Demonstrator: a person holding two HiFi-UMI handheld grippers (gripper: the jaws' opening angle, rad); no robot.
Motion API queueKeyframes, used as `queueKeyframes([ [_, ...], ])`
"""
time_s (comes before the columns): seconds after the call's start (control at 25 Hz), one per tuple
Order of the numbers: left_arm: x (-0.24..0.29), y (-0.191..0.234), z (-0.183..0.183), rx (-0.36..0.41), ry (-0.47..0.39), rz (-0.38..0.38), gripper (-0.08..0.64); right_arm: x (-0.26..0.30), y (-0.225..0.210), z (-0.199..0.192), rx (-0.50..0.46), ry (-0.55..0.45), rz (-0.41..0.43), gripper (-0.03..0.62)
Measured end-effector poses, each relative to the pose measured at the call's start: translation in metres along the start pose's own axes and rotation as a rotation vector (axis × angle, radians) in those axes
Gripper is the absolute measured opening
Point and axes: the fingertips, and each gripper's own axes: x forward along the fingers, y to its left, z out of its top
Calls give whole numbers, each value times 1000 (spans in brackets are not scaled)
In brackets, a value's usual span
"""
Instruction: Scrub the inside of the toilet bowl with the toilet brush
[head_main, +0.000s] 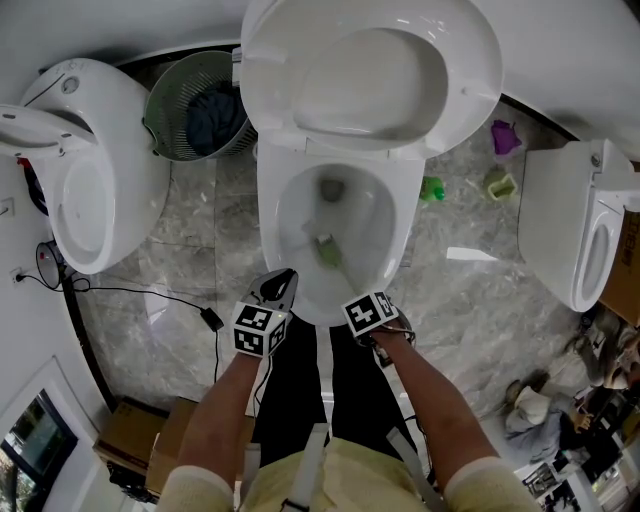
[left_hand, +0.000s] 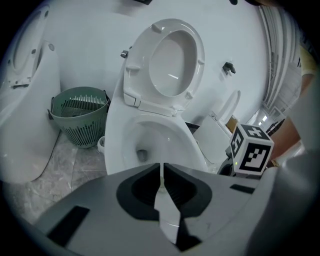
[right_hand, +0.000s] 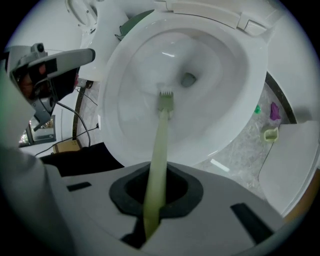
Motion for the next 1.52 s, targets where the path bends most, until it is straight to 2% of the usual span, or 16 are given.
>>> queueKeyframes([
  [0.12,-2,0,-5,-8,6,2,12,-2,12,10,46,-29,60,28],
  [0.24,-3,0,-8,-15,5,1,12,-6,21,20,20,-43,80,28],
  [0.4,-3,-1,-8,-20,-4,-6,12,-7,23,35,-13,-58,72,28],
  [0.68,-3,3,1,-25,-26,-2,12,-14,15,71,-14,-102,54,28],
  [0.84,-4,9,6,-17,-40,27,12,-25,9,90,3,-171,31,28],
  [1.12,-8,14,13,-19,-68,50,12,-46,11,114,-29,-273,18,28],
  [1.2,-8,15,16,-31,-76,57,12,-49,11,120,-29,-285,11,28],
  [1.36,-6,14,22,-104,-81,33,12,-53,8,134,-22,-299,-4,28],
  [1.52,-5,11,29,-110,-94,23,11,-55,-1,145,-20,-295,-31,28],
])
